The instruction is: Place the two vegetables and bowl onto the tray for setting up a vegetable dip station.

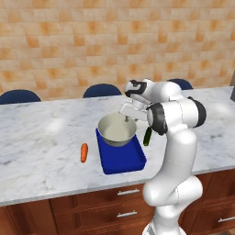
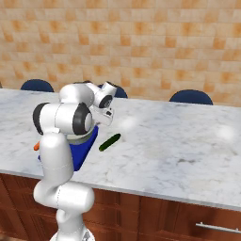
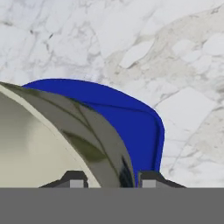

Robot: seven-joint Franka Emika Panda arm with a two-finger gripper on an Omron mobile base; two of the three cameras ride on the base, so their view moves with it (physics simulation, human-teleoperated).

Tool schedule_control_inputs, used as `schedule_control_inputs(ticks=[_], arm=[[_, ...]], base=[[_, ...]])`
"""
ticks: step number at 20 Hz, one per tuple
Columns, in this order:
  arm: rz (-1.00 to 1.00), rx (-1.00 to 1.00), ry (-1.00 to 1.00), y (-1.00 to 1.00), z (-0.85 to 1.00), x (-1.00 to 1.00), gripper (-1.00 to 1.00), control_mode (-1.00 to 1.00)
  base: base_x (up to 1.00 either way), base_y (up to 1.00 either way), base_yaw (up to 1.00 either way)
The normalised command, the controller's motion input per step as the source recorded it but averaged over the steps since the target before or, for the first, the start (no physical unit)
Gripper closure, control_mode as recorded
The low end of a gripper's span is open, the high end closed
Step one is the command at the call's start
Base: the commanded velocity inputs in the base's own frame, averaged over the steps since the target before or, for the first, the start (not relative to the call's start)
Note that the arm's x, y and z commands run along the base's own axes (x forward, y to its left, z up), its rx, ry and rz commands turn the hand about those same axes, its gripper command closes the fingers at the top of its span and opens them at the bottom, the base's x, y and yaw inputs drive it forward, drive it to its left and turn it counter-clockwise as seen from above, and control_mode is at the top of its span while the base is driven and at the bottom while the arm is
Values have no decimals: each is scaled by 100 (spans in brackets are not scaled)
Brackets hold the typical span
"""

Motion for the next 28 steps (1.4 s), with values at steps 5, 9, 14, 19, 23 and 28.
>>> schedule_control_inputs(ticks=[5, 9, 14, 19, 23, 28], arm=[[0, -2, 0, 0, 14, -1, -100, -100], [-2, -2, 6, -33, 50, 0, -100, -100], [0, -3, 4, -60, 25, -9, -100, -100], [-3, -5, 2, -60, -25, -10, -100, -100], [-7, 0, 1, -10, -33, -32, -100, -100], [-15, -12, 0, 0, -58, -20, -100, -100]], base=[[0, 0, 0], [0, 0, 0], [0, 0, 0], [0, 0, 0], [0, 0, 0], [0, 0, 0]])
